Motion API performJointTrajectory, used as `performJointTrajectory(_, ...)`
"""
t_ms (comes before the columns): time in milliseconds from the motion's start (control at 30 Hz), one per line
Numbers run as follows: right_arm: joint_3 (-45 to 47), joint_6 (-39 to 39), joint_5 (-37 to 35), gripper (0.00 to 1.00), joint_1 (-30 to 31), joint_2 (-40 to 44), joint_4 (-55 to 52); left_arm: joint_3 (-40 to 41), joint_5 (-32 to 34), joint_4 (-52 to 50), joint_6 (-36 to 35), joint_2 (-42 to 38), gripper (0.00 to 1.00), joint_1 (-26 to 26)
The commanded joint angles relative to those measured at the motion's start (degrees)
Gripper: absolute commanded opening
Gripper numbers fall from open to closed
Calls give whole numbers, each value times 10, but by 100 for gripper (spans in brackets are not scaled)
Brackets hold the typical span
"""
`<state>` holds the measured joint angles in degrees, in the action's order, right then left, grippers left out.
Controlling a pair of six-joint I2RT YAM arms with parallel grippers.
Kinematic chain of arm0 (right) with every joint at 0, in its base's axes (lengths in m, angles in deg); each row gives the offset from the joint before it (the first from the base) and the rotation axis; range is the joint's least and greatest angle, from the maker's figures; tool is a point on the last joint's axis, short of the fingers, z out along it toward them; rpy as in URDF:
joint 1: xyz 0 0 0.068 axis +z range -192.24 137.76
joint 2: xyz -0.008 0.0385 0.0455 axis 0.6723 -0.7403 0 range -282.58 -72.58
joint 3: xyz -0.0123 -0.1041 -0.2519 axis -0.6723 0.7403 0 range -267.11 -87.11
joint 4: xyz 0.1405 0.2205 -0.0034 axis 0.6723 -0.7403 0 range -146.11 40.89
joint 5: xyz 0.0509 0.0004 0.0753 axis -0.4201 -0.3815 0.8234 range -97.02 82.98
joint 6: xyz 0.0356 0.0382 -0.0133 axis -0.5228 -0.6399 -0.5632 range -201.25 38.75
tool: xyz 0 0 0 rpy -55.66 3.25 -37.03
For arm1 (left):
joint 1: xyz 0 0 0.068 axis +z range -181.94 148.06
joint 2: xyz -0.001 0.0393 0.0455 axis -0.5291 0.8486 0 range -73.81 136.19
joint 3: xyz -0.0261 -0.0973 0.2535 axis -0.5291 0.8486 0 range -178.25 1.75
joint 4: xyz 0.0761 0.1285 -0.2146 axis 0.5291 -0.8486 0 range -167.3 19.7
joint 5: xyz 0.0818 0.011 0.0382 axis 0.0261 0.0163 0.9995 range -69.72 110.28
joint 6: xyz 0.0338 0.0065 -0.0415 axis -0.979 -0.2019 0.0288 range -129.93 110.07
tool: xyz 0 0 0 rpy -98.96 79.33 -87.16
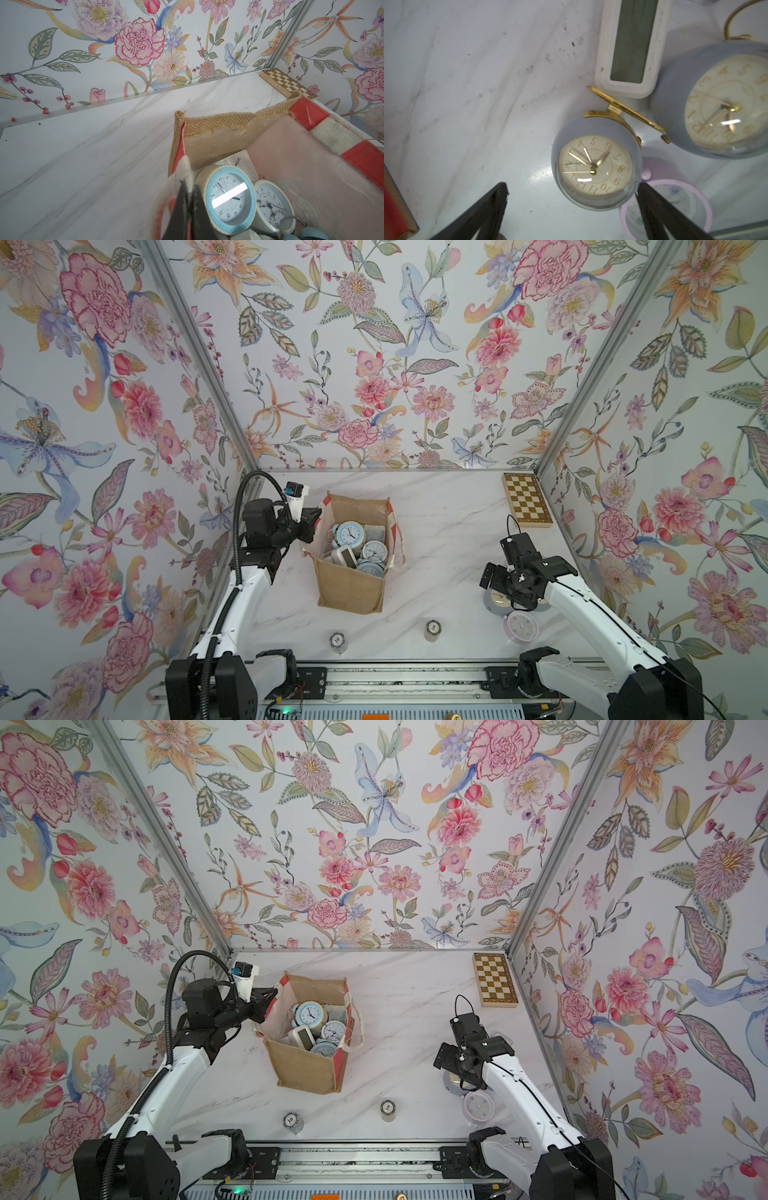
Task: Put the alarm clock into the canvas bag
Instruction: Pick up the alarm from the center of the board.
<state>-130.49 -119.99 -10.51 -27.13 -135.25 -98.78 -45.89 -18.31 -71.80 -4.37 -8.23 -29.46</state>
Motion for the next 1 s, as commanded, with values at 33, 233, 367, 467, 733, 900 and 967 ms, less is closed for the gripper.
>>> performJointTrajectory(33,6,-14,-14,99,-17,-28,-32,-7,-1,11,-1,-1,0,-4)
performJointTrajectory(233,3,-12,-29,99,-27,-57,-30,-8,1,8,-2,2,0,-4)
performJointTrajectory(367,1,-6,-24,99,-33,-78,-16,-9,3,7,-3,3,0,-4)
performJointTrajectory(467,-1,-3,-7,99,-34,-92,3,-10,3,6,-4,5,0,-4)
performJointTrajectory(733,20,-13,42,99,-34,-119,70,-10,7,3,-7,4,0,-4)
performJointTrajectory(900,29,-23,58,99,-34,-139,90,-10,8,1,-7,4,0,-4)
performJointTrajectory(967,30,-25,56,99,-33,-147,91,-10,9,1,-7,5,0,-4)
